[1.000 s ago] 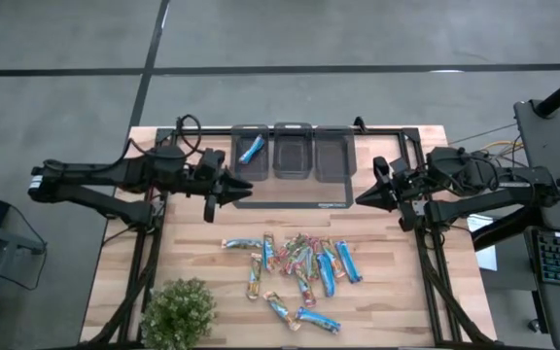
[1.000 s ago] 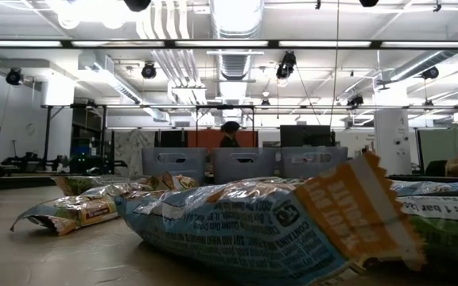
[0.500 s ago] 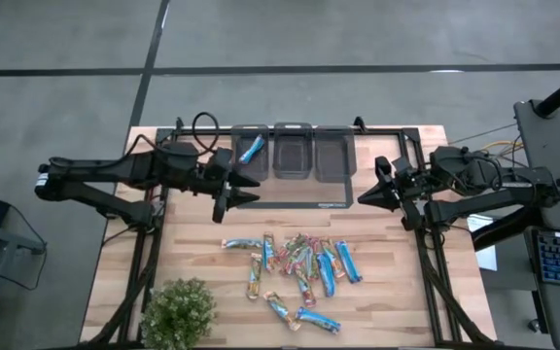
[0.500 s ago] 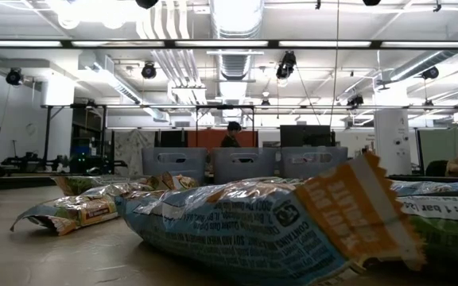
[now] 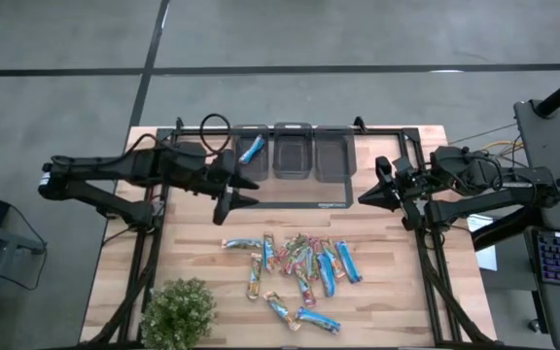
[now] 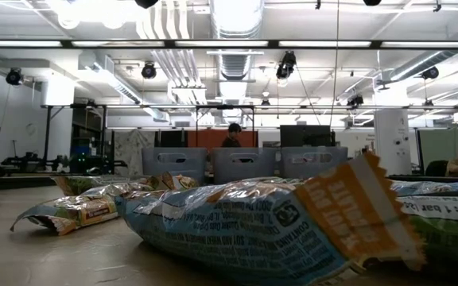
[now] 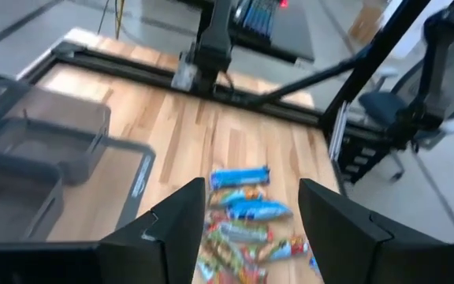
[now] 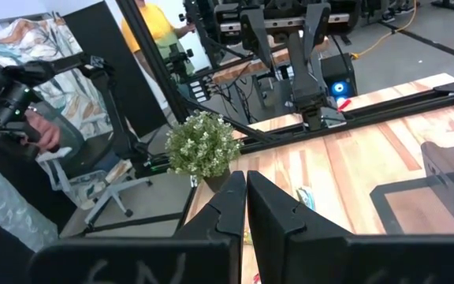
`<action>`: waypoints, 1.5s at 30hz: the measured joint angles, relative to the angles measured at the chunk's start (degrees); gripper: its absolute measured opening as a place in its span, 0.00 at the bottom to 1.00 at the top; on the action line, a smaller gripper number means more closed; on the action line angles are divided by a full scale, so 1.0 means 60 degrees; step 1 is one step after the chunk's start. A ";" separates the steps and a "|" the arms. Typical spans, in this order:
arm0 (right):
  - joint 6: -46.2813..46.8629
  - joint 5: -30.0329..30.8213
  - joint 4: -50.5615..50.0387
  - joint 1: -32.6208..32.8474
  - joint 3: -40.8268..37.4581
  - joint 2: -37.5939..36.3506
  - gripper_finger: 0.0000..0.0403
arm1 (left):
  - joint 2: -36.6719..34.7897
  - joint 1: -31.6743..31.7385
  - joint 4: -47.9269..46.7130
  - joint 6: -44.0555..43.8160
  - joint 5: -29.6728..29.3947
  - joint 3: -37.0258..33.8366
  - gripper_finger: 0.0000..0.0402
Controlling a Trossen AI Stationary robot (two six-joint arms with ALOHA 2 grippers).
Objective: Pick and place Granola Bars by type
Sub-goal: Put the yellow granola bar into the right black bin
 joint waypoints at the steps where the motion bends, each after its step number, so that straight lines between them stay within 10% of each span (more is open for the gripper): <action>1: 0.0000 0.0000 0.0000 0.0000 0.0000 0.0000 0.02 | 0.0064 -0.0001 -0.0269 0.0080 -0.0001 0.0165 0.47; 45: 0.0146 0.0004 -0.0445 0.0000 -0.0011 0.0015 0.02 | 0.3163 -0.0401 -0.4960 0.1041 0.0766 0.1564 0.47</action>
